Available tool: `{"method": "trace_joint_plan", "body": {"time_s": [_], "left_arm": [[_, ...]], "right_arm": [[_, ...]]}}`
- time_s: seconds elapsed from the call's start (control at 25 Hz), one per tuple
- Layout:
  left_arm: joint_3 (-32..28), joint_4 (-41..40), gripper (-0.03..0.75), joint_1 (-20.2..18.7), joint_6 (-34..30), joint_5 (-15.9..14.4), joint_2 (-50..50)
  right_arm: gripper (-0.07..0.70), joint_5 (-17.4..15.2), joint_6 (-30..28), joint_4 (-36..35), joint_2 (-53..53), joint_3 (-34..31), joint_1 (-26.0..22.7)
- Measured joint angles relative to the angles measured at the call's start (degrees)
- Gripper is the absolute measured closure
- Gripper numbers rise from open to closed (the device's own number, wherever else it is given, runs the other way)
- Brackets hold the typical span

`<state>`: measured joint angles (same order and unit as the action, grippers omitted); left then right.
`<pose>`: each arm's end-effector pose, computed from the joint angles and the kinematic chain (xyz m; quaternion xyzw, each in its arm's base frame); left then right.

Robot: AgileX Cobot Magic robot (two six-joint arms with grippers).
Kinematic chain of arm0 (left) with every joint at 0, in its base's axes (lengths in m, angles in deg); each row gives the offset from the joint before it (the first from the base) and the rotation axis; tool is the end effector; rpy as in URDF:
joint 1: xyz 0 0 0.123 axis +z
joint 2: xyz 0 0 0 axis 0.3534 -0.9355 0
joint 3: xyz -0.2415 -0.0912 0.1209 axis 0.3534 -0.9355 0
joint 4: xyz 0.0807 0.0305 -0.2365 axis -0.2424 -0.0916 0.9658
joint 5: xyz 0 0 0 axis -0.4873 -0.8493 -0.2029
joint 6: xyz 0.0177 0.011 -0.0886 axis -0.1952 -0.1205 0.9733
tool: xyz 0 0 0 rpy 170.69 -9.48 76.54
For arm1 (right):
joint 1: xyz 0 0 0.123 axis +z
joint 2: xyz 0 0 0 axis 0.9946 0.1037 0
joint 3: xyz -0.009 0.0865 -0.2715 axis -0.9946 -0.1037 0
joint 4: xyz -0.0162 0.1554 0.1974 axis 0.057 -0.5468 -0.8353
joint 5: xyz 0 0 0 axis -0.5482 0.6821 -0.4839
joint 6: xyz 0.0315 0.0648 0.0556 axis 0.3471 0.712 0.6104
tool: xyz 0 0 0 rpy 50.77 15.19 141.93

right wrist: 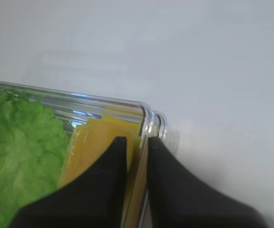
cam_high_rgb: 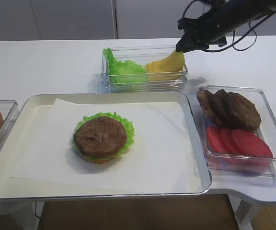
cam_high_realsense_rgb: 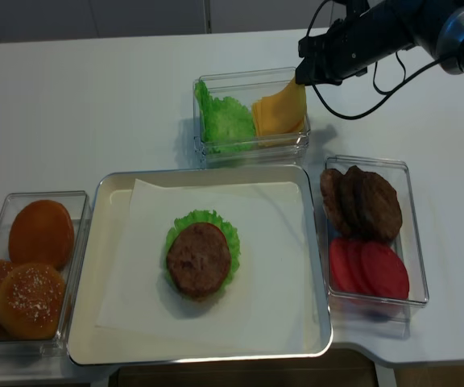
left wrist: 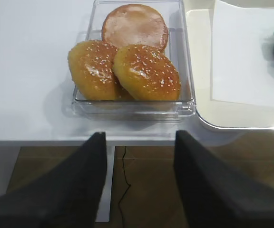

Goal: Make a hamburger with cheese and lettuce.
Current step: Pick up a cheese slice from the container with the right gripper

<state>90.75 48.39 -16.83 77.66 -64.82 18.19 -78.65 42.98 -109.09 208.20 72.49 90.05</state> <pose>-0.0123 0.0038 0.2647 -0.0628 0.8806 0.0269 0.4689 0.4931 0.1037 0.2302 -0.0965 0.9017 0.3114 0.2838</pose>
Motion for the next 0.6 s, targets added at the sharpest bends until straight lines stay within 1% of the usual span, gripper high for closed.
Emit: {"method": "trace_joint_plan", "body": {"time_s": [0.12,0.2,0.6], "left_arm": [[0.00,0.00,0.371,0.00,0.00,0.00,0.00],[0.00,0.00,0.371,0.00,0.00,0.00,0.00],[0.00,0.00,0.371,0.00,0.00,0.00,0.00]], "right_arm": [[0.590,-0.32,0.00,-0.14,-0.09,0.00,0.00],[0.610,-0.42,0.00,-0.14,-0.13,0.00,0.00],[0.619,-0.42,0.00,-0.14,-0.13,0.00,0.00]]}}
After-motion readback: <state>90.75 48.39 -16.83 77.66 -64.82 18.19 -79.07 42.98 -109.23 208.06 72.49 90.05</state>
